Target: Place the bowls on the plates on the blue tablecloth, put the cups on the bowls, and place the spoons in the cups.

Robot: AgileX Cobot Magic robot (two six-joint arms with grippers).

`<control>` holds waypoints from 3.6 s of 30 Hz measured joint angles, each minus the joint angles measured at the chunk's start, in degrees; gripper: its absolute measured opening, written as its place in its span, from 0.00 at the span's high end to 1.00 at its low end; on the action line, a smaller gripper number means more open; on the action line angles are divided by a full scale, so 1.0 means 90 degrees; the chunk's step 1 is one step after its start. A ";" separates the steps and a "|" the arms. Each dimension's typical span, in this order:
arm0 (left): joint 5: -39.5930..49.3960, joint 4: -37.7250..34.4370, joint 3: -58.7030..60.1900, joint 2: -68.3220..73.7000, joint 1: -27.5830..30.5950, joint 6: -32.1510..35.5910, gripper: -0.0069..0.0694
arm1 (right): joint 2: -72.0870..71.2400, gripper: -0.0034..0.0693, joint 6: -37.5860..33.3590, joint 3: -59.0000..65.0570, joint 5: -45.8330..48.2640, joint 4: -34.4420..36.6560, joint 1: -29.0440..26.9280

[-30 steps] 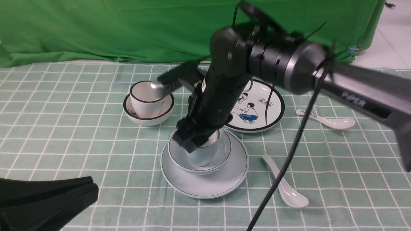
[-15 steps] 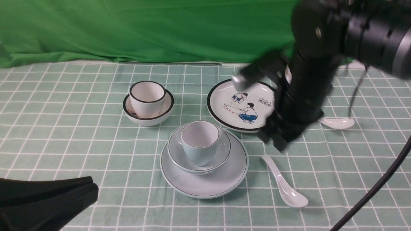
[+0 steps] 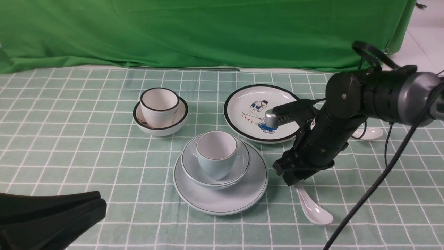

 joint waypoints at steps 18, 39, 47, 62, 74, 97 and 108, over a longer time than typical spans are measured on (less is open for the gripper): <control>0.0062 -0.0021 0.0074 0.0000 0.0000 0.0006 0.89 | 0.0173 0.71 -0.0139 -0.0073 0.0226 -0.0004 0.0006; 0.0055 0.0012 0.0074 0.0000 0.0000 0.0000 0.89 | -0.1830 0.71 0.0464 0.2790 -0.9647 -0.0299 0.2233; 0.0013 0.0012 0.0074 0.0000 0.0000 0.0000 0.89 | -0.0598 0.71 0.0608 0.1822 -0.9681 -0.0562 0.2087; -0.0022 0.0012 0.0074 0.0000 0.0000 0.0006 0.89 | 0.0173 0.61 0.0799 0.1761 -0.9668 -0.0587 0.1963; -0.0354 0.0012 0.0074 0.0000 0.0000 0.0006 0.89 | -0.0705 0.38 0.0867 0.2120 -0.9251 -0.0587 0.1983; -0.1950 -0.0160 0.1958 -0.1375 0.0000 0.0151 0.89 | -0.7933 0.91 0.1204 0.4911 -0.2087 -0.0587 0.2021; -0.1848 -0.0138 0.2500 -0.1375 0.0000 0.0151 0.89 | -0.8519 0.85 0.1204 0.5325 -0.2082 -0.0587 0.2012</control>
